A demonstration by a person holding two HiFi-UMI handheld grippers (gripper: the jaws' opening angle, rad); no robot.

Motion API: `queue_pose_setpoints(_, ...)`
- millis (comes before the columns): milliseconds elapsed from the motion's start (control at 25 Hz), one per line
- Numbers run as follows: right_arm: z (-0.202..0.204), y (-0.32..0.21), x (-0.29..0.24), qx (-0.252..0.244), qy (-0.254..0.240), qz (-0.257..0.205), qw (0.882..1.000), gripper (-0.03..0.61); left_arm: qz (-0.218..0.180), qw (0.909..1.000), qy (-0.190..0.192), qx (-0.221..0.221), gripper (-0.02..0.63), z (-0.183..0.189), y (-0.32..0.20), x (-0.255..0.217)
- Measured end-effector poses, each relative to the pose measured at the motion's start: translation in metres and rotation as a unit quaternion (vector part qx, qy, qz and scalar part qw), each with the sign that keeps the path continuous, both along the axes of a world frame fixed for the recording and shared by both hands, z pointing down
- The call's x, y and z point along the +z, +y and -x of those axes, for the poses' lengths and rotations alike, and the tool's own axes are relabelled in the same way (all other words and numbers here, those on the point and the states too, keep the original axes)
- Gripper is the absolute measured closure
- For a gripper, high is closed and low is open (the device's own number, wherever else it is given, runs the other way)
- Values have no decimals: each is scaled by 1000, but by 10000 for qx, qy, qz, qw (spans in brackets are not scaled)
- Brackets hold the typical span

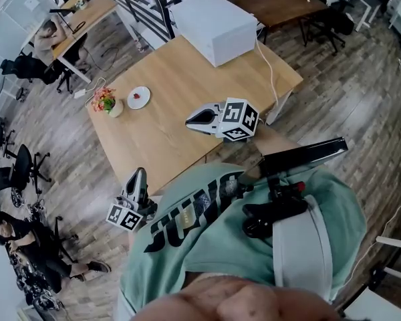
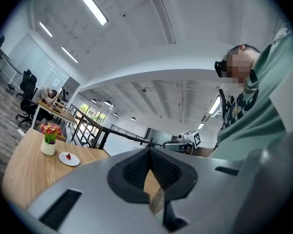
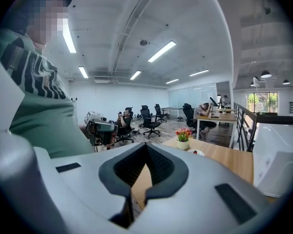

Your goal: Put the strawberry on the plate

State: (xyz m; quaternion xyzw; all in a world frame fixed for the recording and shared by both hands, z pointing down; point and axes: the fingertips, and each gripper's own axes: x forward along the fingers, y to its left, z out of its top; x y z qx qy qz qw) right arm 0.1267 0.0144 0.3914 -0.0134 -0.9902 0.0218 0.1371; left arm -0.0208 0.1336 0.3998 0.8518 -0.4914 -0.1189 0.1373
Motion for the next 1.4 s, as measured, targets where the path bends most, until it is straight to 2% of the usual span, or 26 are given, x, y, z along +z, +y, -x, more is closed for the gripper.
queue_pose_setpoints(760, 7, 5, 4, -93, -58, 99, 9999, 569, 56, 9999, -6, -130, 612, 4, 6, 2)
queue_pose_setpoints(1080, 7, 4, 3, -61, 14, -191, 9998, 569, 38, 9999, 21, -140, 612, 4, 7, 4)
queue_pose_setpoints(1400, 4, 2, 3, 4, 65, -186, 9998, 571, 35, 10000, 22, -83, 612, 1, 4, 3)
